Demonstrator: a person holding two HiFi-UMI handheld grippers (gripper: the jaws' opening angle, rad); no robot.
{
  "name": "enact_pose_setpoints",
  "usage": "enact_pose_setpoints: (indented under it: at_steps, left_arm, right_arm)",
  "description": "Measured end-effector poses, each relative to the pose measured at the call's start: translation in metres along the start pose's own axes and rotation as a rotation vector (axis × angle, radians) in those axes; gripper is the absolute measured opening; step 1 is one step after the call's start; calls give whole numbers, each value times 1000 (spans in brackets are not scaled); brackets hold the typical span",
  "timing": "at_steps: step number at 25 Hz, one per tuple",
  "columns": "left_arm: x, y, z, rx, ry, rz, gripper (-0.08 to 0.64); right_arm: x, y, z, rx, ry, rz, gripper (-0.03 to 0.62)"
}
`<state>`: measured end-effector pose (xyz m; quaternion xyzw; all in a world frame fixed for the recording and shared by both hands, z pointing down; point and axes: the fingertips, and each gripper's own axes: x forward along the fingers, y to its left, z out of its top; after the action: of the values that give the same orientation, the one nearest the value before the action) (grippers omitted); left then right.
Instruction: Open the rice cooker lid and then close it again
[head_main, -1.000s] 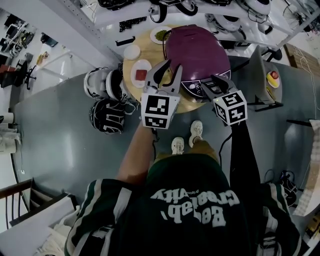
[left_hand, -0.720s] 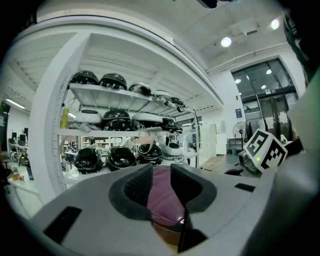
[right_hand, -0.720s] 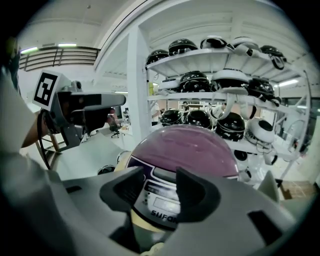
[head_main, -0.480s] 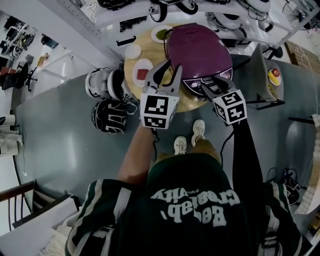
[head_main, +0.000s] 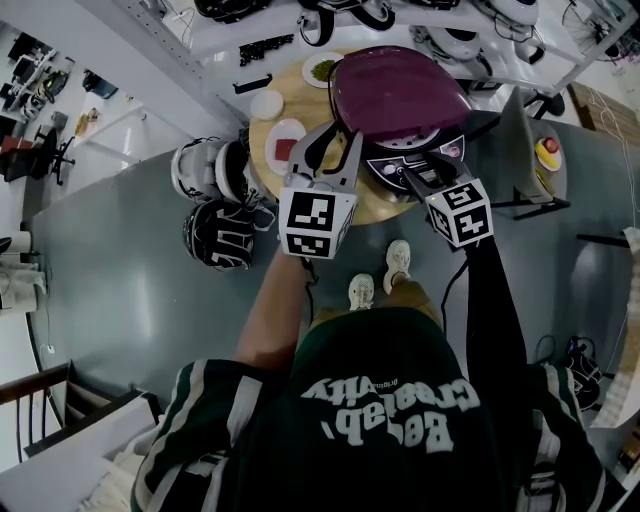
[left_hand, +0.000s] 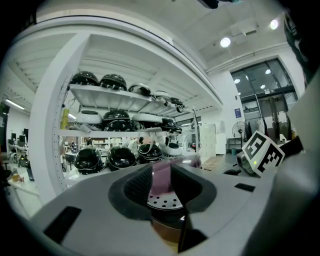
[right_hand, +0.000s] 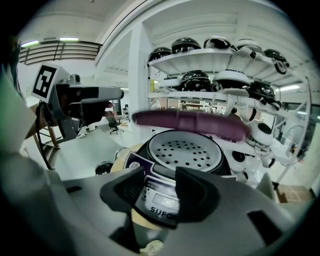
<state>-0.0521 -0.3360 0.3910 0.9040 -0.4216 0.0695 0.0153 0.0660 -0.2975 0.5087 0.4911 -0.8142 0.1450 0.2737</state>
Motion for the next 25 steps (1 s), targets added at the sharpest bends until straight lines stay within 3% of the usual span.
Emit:
enact_pose_setpoints:
  at_steps: [16,25]
  left_arm:
    - [-12,0,-9,11,20,11,104]
    - [-9,3,-8,-1,27,23,105]
  right_arm:
    - [1,1,-1,30,-6,17,206]
    - [0,-1,0,30,-71,-12,199]
